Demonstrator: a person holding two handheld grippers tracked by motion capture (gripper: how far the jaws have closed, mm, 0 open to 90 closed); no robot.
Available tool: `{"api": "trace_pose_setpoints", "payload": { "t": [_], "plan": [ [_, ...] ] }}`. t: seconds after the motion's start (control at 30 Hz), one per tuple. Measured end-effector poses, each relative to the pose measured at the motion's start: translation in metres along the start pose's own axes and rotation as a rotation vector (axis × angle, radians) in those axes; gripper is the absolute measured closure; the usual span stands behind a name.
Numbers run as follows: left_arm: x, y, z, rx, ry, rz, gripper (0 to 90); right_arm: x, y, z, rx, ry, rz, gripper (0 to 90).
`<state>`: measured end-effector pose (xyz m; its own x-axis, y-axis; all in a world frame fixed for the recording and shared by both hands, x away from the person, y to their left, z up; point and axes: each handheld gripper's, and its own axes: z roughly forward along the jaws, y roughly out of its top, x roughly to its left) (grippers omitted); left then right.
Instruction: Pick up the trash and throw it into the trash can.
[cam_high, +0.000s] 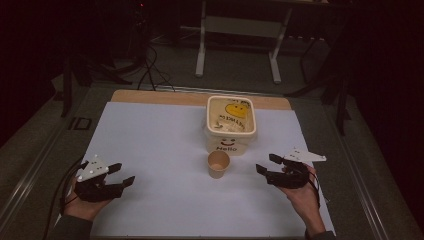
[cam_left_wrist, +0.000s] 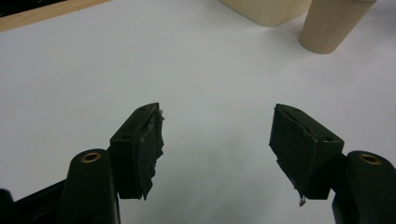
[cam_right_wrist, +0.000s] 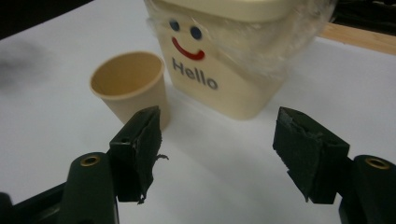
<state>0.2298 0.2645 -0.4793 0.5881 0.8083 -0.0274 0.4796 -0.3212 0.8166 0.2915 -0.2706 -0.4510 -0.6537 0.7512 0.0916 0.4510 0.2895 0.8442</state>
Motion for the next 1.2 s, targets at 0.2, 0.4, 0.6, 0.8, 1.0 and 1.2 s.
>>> {"api": "trace_pose_setpoints", "payload": {
  "t": [0.2, 0.4, 0.6, 0.8, 1.0, 1.2],
  "plan": [
    [0.001, -0.001, -0.001, -0.002, 0.003, -0.007, 34.9, 0.014, 0.018, 0.018, 0.026, 0.011, -0.019, 31.2],
    [0.001, -0.001, 0.001, 0.006, 0.006, -0.008, 35.1, 0.028, 0.036, 0.039, 0.061, 0.031, -0.018, 31.2],
    [0.002, -0.001, 0.001, 0.008, 0.005, -0.008, 35.1, 0.041, 0.048, 0.057, 0.093, 0.037, -0.027, 30.8],
    [0.001, -0.001, 0.001, 0.012, 0.004, -0.007, 35.1, 0.049, 0.059, 0.071, 0.148, 0.038, -0.017, 29.8],
    [0.001, -0.002, 0.001, 0.012, -0.002, -0.009, 35.1, 0.058, 0.072, 0.081, 0.195, 0.045, 0.003, 28.6],
    [0.001, -0.001, 0.002, 0.008, -0.007, -0.005, 35.1, 0.065, 0.079, 0.092, 0.245, 0.033, 0.016, 28.2]
  ]
}}
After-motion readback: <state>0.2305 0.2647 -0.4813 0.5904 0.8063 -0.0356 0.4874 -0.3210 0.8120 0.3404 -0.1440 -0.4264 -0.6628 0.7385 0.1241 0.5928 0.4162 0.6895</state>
